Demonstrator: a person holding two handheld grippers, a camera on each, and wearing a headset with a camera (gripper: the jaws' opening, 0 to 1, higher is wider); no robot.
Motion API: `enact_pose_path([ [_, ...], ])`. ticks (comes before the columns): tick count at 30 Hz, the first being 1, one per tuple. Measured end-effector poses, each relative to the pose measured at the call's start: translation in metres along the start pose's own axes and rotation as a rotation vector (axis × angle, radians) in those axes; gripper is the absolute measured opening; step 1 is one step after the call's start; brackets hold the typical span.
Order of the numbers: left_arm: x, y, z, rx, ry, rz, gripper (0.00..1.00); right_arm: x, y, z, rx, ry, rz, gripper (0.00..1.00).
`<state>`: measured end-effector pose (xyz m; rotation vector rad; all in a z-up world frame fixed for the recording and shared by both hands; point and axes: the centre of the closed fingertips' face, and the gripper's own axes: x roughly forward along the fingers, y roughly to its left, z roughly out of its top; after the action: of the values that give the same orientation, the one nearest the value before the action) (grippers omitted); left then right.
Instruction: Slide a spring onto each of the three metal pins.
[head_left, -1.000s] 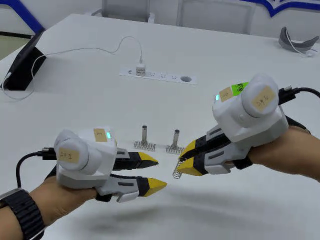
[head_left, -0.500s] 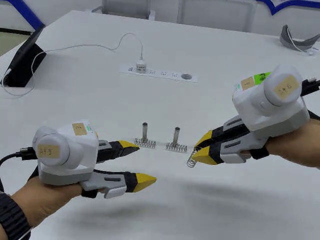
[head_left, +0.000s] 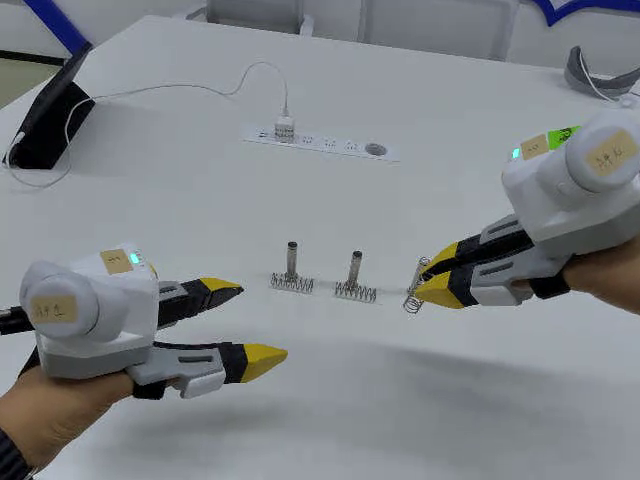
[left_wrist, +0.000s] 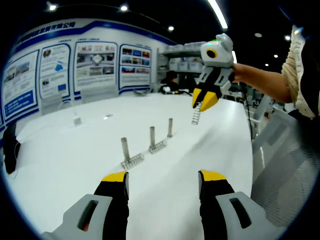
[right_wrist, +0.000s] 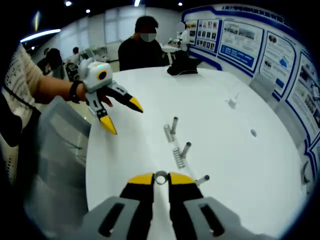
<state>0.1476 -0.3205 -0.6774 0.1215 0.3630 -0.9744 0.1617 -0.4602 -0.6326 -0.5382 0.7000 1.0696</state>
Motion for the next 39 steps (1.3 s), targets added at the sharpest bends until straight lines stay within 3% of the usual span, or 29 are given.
enact_pose_path([
  [11, -0.003, 0.0, -0.003, -0.018, -0.005, 0.015, 0.57, -0.01, -0.037, -0.001, 0.048, 0.001, -0.087, 0.12],
  [19, -0.003, 0.0, -0.004, -0.024, -0.003, 0.013, 0.57, -0.005, -0.062, -0.004, 0.064, 0.027, -0.15, 0.12],
  [27, -0.004, 0.001, -0.005, -0.028, -0.004, 0.014, 0.57, 0.004, -0.076, -0.005, 0.085, 0.031, -0.166, 0.12],
  [39, -0.006, 0.001, -0.005, -0.033, -0.002, 0.019, 0.56, 0.017, -0.082, -0.011, 0.103, 0.061, -0.143, 0.12],
])
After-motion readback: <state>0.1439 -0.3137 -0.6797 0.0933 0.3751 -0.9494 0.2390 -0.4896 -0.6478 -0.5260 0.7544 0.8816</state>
